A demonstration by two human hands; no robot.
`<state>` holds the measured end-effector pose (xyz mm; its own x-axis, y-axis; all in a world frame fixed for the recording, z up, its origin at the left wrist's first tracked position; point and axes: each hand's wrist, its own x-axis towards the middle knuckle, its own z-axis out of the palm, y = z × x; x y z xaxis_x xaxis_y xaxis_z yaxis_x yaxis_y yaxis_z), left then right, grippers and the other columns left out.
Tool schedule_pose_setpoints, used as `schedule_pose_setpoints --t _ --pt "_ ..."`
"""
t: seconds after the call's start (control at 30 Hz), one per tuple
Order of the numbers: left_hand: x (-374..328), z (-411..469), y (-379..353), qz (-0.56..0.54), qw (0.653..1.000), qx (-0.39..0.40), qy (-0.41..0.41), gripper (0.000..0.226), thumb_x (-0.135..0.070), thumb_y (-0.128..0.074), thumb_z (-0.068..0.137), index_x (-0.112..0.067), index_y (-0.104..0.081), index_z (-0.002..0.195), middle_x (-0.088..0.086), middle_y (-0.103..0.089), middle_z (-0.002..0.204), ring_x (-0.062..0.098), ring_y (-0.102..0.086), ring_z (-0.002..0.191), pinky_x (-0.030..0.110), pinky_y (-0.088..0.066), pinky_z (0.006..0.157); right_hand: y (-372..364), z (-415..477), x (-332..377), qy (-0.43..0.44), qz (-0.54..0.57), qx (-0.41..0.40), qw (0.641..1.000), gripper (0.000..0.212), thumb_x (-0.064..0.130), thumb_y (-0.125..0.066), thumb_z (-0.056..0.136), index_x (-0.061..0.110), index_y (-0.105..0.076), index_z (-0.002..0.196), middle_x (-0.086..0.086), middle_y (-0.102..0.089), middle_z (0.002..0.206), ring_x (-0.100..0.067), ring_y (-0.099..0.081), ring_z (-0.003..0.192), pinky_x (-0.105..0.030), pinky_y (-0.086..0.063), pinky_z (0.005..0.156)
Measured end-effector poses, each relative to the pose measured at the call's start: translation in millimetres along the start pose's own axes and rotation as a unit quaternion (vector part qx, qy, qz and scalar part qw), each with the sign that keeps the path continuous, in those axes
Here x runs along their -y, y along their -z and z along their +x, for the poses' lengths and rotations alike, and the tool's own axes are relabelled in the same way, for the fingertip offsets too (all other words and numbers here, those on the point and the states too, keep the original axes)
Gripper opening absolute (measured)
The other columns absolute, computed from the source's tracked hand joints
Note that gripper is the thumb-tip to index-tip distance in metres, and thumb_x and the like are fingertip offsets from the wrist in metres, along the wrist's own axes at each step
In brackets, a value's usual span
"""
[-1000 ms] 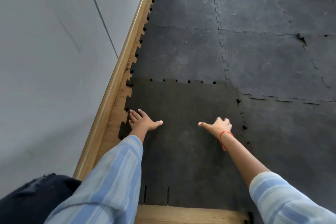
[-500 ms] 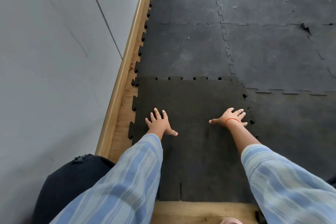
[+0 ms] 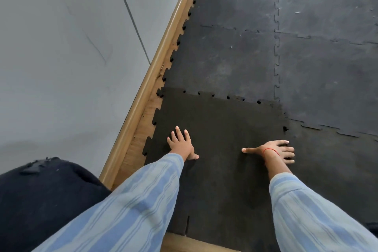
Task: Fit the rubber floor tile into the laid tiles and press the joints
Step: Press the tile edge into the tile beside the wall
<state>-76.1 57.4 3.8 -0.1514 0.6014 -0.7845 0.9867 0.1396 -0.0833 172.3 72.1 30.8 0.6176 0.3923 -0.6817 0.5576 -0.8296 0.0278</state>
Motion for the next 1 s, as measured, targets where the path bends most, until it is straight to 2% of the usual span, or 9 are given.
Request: schedule_pose_setpoints --t 0.13,0.3,0.63,0.83,1.0 --pt "-3 5 -9 -0.022 0.999 -0.025 -0.001 0.126 -0.066 -0.063 0.078 -0.01 0.024 0.151 0.024 0.033 0.154 0.042 0.021 0.145 0.055 0.001 0.118 8 6 10 -0.028 0.02 0.035 0.999 0.162 0.046 -0.095 0.036 0.002 0.014 0.148 -0.025 0.007 0.157 -0.042 0.004 0.145 -0.059 -0.001 0.117" --pt "-1 13 3 -0.005 0.998 -0.063 -0.022 0.144 -0.069 -0.074 0.063 -0.015 0.028 0.15 0.025 0.032 0.153 0.041 0.022 0.145 0.059 0.001 0.116 7 6 5 -0.013 -0.003 0.029 0.999 0.162 0.053 -0.092 0.035 0.004 0.01 0.15 -0.025 0.007 0.157 -0.042 0.005 0.145 -0.06 -0.003 0.117" --pt "25 78 110 0.045 0.982 -0.16 -0.086 0.149 -0.075 -0.073 0.056 -0.01 0.019 0.153 0.016 0.024 0.16 0.034 0.019 0.148 0.06 0.001 0.116 -9 6 -14 0.048 -0.005 -0.043 0.998 0.159 0.068 -0.084 0.033 0.003 0.002 0.15 -0.025 -0.003 0.156 -0.04 -0.006 0.145 -0.054 -0.009 0.118" --pt "34 94 114 0.039 0.978 -0.177 -0.101 0.15 -0.075 -0.075 0.053 -0.008 0.015 0.154 0.014 0.012 0.163 0.032 0.013 0.149 0.059 -0.005 0.117 -12 7 -13 0.048 -0.018 -0.073 0.996 0.159 0.072 -0.082 0.032 0.003 -0.001 0.15 -0.025 -0.008 0.155 -0.039 -0.012 0.144 -0.051 -0.014 0.118" --pt "48 94 107 0.05 0.976 -0.181 -0.113 0.15 -0.074 -0.076 0.053 -0.009 0.014 0.154 0.013 0.011 0.163 0.03 0.011 0.15 0.056 -0.01 0.119 -31 -8 -20 0.029 -0.015 -0.076 0.997 0.158 0.072 -0.082 0.03 0.002 -0.005 0.149 -0.025 -0.012 0.154 -0.039 -0.015 0.142 -0.05 -0.018 0.118"
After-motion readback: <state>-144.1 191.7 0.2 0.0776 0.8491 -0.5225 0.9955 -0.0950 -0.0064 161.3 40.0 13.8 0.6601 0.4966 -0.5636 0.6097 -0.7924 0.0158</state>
